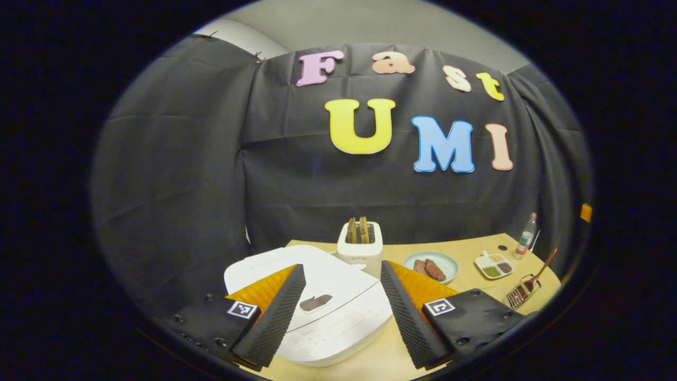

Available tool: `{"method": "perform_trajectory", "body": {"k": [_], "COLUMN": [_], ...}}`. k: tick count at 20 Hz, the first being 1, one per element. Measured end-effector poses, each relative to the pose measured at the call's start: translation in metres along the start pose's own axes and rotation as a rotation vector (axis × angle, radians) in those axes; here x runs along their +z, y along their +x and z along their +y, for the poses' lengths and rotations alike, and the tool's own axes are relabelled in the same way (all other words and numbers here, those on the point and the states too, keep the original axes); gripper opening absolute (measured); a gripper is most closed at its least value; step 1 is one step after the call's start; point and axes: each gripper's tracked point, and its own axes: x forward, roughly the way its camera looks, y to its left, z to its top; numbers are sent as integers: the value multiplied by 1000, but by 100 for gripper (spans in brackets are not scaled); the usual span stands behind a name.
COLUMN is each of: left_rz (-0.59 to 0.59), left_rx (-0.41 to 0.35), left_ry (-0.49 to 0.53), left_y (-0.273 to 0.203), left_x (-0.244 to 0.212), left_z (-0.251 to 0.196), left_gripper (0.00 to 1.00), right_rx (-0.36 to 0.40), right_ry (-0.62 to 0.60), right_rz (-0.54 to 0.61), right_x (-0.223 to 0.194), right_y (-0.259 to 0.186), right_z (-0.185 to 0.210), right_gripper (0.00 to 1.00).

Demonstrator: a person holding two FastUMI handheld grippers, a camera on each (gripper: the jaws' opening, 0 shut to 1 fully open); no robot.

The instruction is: Close the left gripper, press the button to open the rice cooker; take a wooden spoon from the chopstick holder with the right hand, scoop a spoonful of rice and pour it into the rice cooker, then put the wooden spoon back into the chopstick holder.

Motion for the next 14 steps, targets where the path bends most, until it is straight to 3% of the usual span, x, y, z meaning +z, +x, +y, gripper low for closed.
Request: {"method": "perform_trajectory", "body": {"k": [4,8,14], "left_rz": [-64,-148,-216], "left_rx": [1,50,-3], "left_ry": [-37,12,49], "left_y": [-10,-19,-29], "left_x": [16,31,39], "left_z": [-5,4,-10], "left_gripper": [95,98,97], "right_rx": [11,5,-3], "right_ry": [-6,-32,-39], "right_rz": [-47,-81,-113], "right_x": [16,22,23], "right_y": [-5,-10,-15], "right_z": [11,18,27], "right_gripper": [98,98,98]}}
